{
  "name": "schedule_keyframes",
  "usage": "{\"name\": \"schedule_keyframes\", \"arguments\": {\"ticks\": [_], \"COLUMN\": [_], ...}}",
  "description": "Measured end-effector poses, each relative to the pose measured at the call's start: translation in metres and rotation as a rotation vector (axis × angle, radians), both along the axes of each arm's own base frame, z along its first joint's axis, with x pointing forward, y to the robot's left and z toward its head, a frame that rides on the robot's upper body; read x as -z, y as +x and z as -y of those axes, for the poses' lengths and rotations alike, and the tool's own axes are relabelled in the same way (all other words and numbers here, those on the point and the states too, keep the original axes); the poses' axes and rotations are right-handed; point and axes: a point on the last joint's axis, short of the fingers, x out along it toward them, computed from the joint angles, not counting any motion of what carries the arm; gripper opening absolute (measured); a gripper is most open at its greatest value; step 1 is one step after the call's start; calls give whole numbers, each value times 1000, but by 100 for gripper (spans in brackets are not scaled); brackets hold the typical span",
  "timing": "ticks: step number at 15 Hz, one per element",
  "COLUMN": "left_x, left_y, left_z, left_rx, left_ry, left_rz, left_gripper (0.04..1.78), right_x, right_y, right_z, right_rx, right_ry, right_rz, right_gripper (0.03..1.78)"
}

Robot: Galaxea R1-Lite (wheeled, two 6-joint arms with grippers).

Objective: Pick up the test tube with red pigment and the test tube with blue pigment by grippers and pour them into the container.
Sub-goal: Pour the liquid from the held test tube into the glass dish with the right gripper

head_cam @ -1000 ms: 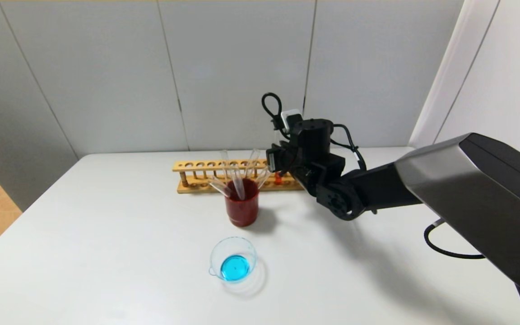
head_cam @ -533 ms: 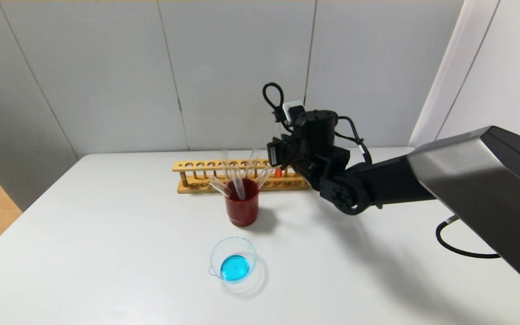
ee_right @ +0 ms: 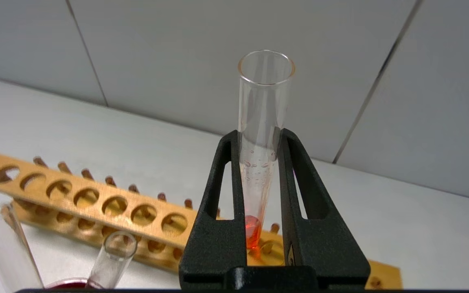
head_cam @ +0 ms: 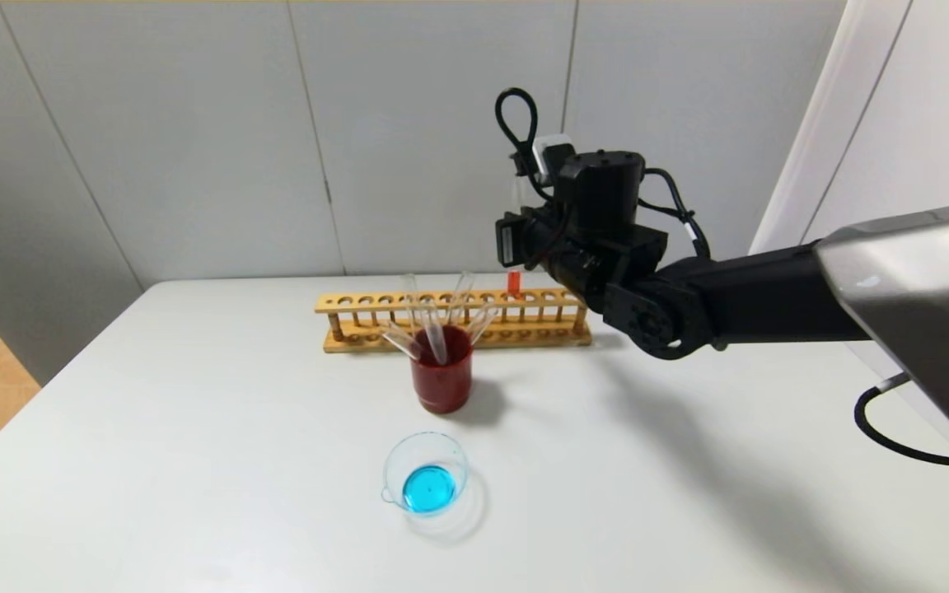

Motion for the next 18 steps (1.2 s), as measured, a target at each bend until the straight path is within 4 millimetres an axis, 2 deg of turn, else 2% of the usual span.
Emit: {"name": "schedule_keyframes", "arguments": {"ticks": [7,13,18], "left_x": [0,0,0], "left_y": [0,0,0], "left_z": [0,0,0], "left_rx": [0,0,0], "left_ry": [0,0,0], "left_rz": [0,1,0], "left_gripper": [171,171,171], "right_x": [-32,-69,-89], "right_y": [-13,-50,-86], "right_z": [10,32,55], "right_rx": [2,-3,11], "right_ry": [20,33,38], "right_rz": [29,39,61], "right_gripper": [26,26,26]}}
